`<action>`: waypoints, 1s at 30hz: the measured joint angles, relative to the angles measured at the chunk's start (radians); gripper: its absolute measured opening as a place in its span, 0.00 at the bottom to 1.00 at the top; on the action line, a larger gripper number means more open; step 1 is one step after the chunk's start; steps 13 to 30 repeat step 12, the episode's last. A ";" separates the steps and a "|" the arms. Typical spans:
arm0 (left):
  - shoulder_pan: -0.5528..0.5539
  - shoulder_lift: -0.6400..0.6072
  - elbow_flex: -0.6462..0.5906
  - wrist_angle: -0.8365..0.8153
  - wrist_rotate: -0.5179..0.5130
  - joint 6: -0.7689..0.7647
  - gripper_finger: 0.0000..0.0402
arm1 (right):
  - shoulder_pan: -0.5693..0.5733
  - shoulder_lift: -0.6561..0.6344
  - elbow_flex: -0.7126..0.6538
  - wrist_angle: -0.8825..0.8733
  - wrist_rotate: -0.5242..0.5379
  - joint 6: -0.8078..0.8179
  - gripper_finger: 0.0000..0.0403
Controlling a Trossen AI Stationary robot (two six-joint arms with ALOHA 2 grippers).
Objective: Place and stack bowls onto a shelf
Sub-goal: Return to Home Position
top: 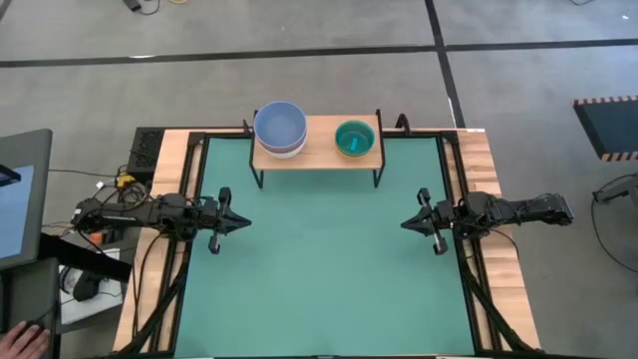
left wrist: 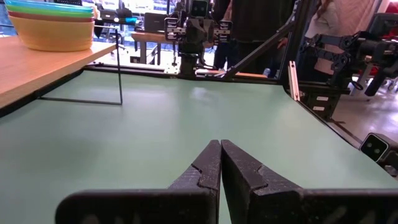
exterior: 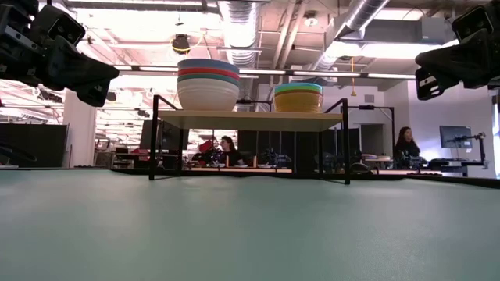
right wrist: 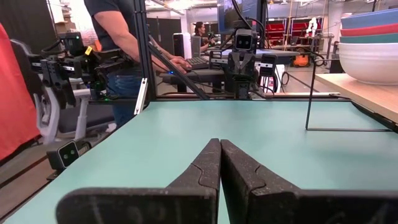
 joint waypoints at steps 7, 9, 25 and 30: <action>0.000 0.000 0.000 0.000 0.000 0.000 0.00 | 0.000 0.000 0.000 0.000 0.000 0.000 0.08; 0.000 0.000 0.000 0.000 0.000 0.000 0.00 | 0.000 0.000 0.000 0.000 0.000 0.000 0.08; 0.000 0.000 0.000 0.000 0.000 0.000 0.00 | 0.000 0.000 0.000 0.000 0.000 0.000 0.08; 0.000 0.000 0.000 0.000 0.000 0.000 0.00 | 0.000 0.000 0.000 0.000 0.000 0.000 0.08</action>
